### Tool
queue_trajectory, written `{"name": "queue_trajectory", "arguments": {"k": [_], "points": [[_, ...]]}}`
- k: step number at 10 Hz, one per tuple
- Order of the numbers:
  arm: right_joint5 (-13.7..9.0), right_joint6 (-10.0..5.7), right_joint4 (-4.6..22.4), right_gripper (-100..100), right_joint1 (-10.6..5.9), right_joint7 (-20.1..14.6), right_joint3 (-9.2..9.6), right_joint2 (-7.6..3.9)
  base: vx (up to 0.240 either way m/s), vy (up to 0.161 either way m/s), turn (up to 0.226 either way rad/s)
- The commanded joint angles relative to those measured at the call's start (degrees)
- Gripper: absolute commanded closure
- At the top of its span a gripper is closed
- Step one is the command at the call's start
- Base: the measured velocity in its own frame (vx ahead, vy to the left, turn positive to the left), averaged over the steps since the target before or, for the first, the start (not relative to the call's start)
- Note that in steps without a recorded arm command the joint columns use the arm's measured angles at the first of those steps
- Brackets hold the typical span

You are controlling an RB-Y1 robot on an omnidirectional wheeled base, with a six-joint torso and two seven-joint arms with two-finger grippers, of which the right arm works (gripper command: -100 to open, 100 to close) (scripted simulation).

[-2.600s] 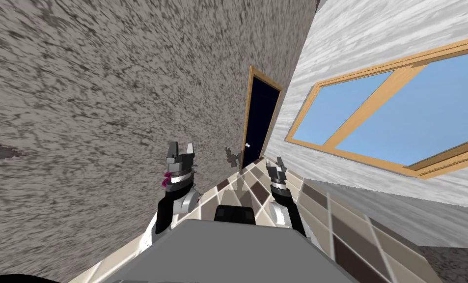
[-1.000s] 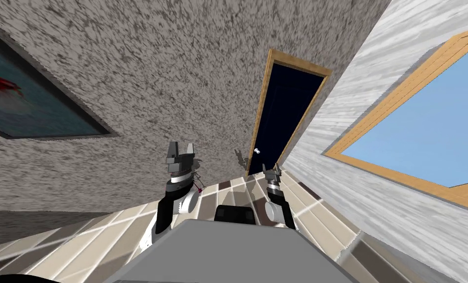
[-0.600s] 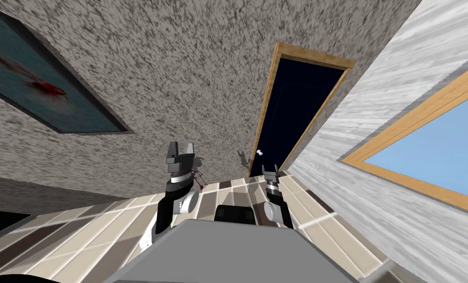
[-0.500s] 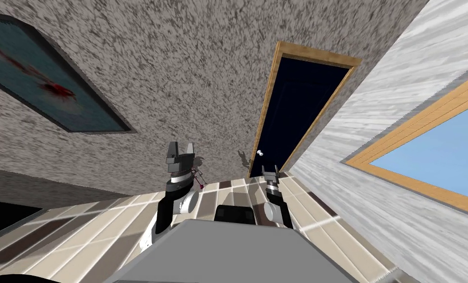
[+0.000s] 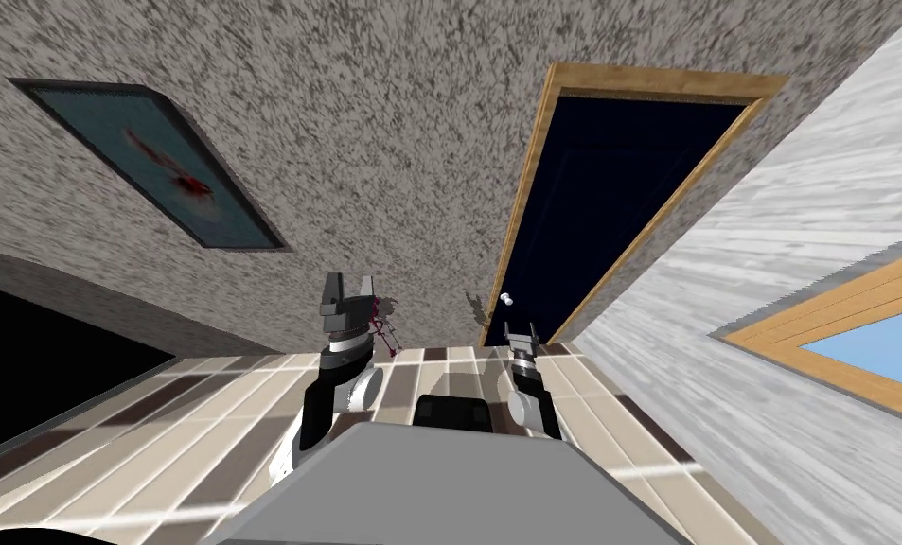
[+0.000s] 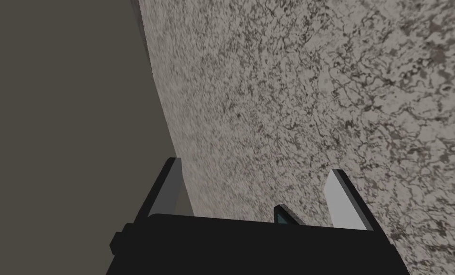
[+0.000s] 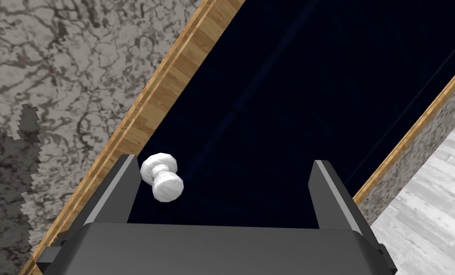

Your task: Pull the door open

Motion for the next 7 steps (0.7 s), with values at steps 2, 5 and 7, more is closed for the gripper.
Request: {"name": "queue_trajectory", "arguments": {"k": [2, 5, 7], "points": [[-3.0, -0.85, 3.5, -100, -1.00, -3.4, 0.42, -0.19, 0.008, -0.165, 0.287], [-5.4, -1.69, 6.6, -100, -1.88, -6.2, 0.79, -0.35, 0.008, -0.124, 0.178], [-7.7, -2.49, 9.5, -100, -2.72, -8.8, 1.14, -0.48, 0.009, -0.127, 0.248]]}}
